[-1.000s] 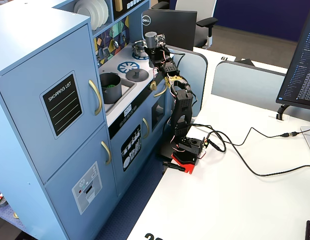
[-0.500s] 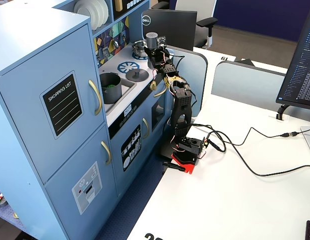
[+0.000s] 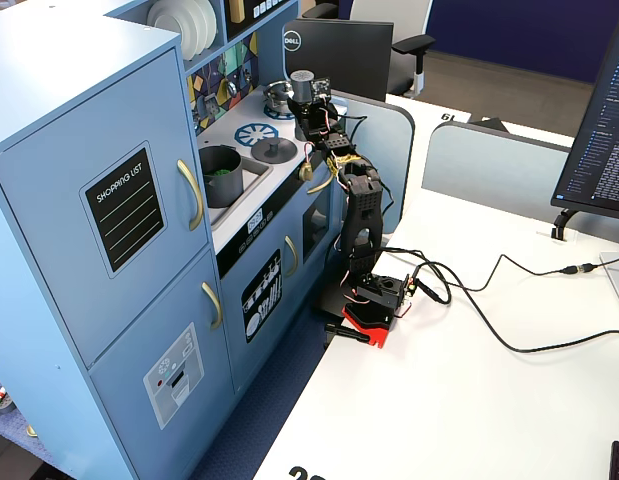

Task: Put salt in the gray recipient

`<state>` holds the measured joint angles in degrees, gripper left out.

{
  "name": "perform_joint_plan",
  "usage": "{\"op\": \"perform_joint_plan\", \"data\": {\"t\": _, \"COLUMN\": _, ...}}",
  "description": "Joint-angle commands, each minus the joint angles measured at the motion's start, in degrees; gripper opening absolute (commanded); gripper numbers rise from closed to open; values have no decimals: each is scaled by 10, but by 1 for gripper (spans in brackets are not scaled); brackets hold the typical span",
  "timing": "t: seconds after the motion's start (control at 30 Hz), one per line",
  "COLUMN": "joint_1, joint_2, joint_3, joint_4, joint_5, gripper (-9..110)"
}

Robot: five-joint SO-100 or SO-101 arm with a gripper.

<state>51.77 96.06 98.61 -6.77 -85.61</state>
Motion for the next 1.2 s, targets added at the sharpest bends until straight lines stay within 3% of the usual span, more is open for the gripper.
{"op": "perform_joint_plan", "data": {"t": 0.0, "joint_1": 20, "joint_2": 27, "joint_3": 12, "joint_4": 3, "joint_5": -47, "gripper": 38}}
{"op": "perform_joint_plan", "data": {"t": 0.17, "joint_1": 27, "joint_2": 59, "joint_3": 26, "joint_4": 3, "joint_5": -33, "gripper": 55}}
{"op": "perform_joint_plan", "data": {"t": 0.3, "joint_1": 36, "joint_2": 144, "joint_3": 80, "joint_4": 34, "joint_5": -36, "gripper": 56}}
{"op": "perform_joint_plan", "data": {"t": 0.4, "joint_1": 40, "joint_2": 265, "joint_3": 132, "joint_4": 150, "joint_5": -35, "gripper": 49}}
{"op": "perform_joint_plan", "data": {"t": 0.47, "joint_1": 33, "joint_2": 360, "joint_3": 156, "joint_4": 302, "joint_5": -56, "gripper": 42}}
{"op": "perform_joint_plan", "data": {"t": 0.57, "joint_1": -2, "joint_2": 493, "joint_3": 174, "joint_4": 541, "joint_5": -78, "gripper": 22}}
{"op": "perform_joint_plan", "data": {"t": 0.63, "joint_1": -60, "joint_2": 563, "joint_3": 180, "joint_4": 672, "joint_5": -70, "gripper": 14}}
{"op": "perform_joint_plan", "data": {"t": 0.7, "joint_1": -160, "joint_2": 609, "joint_3": 193, "joint_4": 803, "joint_5": -138, "gripper": 3}}
{"op": "perform_joint_plan", "data": {"t": 0.77, "joint_1": -256, "joint_2": 644, "joint_3": 221, "joint_4": 890, "joint_5": -156, "gripper": 0}}
{"op": "perform_joint_plan", "data": {"t": 0.9, "joint_1": -398, "joint_2": 731, "joint_3": 369, "joint_4": 898, "joint_5": -77, "gripper": 0}}
{"op": "perform_joint_plan", "data": {"t": 1.17, "joint_1": -426, "joint_2": 883, "joint_3": 733, "joint_4": 797, "joint_5": -84, "gripper": 0}}
